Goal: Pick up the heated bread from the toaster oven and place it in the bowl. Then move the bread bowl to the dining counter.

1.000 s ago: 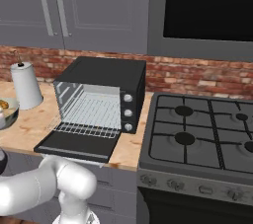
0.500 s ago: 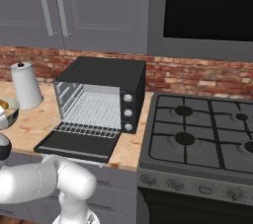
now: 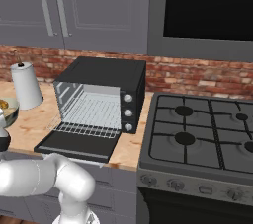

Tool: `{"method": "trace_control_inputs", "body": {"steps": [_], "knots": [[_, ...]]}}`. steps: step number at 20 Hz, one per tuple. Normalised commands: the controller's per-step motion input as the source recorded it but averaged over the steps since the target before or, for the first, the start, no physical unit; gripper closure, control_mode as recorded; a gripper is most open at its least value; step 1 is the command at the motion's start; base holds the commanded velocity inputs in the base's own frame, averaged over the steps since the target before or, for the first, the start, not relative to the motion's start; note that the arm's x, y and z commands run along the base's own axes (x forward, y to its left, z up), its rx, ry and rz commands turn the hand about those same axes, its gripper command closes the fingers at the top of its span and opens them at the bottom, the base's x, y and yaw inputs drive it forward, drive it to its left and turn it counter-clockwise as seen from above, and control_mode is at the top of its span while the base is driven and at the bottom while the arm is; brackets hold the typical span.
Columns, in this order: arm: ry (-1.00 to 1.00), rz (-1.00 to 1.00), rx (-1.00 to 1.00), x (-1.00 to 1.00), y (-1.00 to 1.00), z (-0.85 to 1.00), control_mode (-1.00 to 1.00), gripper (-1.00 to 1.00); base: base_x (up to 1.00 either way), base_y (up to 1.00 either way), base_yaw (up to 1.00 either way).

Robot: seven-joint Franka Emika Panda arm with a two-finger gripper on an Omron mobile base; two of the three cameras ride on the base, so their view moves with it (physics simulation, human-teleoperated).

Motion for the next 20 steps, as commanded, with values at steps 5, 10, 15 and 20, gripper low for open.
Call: {"method": "trace_control_inputs", "body": {"steps": [5,10,15,20], "knots": [[0.00,0.00,0.00,0.24,0.16,-0.05,-1.00,-1.00,0.00,0.00,0.00],[-0.06,0.00,0.00,0.04,0.01,-0.24,-1.00,-1.00,0.00,0.00,0.00],[-0.04,0.00,0.00,0.16,0.00,-0.26,-1.00,-1.00,0.00,0.00,0.00],[-0.01,0.00,0.00,0.08,0.00,-0.46,-1.00,1.00,0.00,0.00,0.00]]}}
